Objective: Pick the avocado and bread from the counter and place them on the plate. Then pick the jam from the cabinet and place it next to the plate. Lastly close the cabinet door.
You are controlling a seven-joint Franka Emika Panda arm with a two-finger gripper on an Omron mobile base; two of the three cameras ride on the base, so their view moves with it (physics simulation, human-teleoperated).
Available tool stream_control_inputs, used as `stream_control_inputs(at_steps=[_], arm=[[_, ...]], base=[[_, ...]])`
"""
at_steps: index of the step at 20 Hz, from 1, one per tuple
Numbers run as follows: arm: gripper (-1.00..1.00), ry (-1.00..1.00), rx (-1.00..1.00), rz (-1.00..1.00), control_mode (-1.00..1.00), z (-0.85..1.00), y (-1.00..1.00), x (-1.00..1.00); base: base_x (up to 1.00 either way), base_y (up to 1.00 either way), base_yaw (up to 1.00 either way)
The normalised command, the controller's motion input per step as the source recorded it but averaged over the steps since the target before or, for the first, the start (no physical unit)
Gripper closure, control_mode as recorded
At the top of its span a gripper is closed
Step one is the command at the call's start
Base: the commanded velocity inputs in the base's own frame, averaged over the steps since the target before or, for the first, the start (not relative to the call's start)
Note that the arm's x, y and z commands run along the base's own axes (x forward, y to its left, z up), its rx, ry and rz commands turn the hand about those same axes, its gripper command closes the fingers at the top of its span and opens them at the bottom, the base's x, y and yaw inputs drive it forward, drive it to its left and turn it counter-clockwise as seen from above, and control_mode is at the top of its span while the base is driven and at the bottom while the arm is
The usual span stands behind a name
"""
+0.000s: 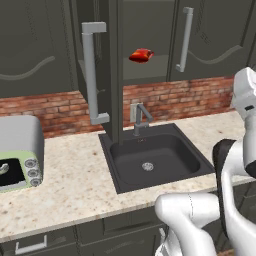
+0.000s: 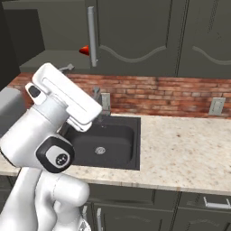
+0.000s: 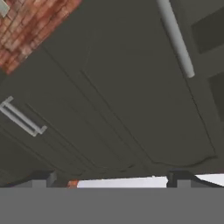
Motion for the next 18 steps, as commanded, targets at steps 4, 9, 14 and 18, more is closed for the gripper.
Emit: stream_control_inputs(at_steps=[4,9,14,18], arm=[[-1.0,0.0,0.51,0.0,-1.0,-0.03,0.52,-0.17],[-1.0,0.0,0.35,0.0,-1.0,-0.02,0.87,-0.69],[-1.0,-0.03,0.28,0.0,-1.0,-0.15,0.61,-0.96],[-1.0,-0.19,0.26,-0.01,-1.0,-0.13,0.1,-1.0]], base=[[0.0,0.0,0.0],[0.0,0.0,0.0],[0.0,0.0,0.0],[0.0,0.0,0.0]])
